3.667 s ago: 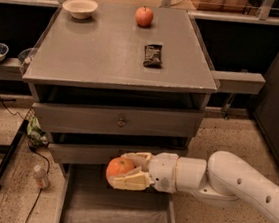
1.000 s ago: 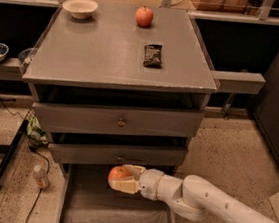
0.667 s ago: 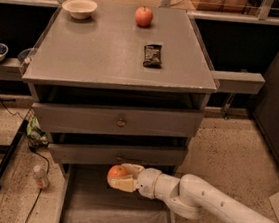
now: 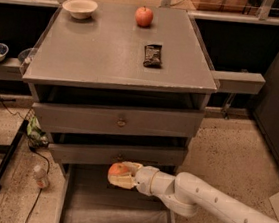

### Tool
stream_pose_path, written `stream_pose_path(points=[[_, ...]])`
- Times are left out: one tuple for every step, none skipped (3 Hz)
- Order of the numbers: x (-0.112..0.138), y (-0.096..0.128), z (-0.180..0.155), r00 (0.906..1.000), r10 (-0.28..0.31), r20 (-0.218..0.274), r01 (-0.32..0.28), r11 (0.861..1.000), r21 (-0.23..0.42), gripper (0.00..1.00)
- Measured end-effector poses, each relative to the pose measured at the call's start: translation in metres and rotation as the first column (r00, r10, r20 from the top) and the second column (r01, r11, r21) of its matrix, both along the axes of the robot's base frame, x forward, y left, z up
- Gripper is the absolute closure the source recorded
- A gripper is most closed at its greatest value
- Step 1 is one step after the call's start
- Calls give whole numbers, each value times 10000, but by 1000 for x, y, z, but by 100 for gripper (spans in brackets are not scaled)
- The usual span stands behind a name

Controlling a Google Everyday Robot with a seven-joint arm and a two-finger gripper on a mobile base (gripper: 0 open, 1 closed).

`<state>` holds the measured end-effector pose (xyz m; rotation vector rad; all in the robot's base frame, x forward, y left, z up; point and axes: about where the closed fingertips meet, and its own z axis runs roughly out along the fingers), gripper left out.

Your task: Place orange into bottom drawer

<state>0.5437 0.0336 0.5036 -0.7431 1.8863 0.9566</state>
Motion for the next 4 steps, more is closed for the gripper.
stream_pose_path(points=[[0, 0, 0, 10000, 7, -7, -7, 10000, -2, 100], [-10, 6, -27, 9979, 228, -606, -238, 9996, -158, 100], [-20, 5, -58, 9907, 324, -1324, -381, 9985, -404, 100], [-28, 5, -86, 9807, 356, -1923, -483, 9969, -616, 100]])
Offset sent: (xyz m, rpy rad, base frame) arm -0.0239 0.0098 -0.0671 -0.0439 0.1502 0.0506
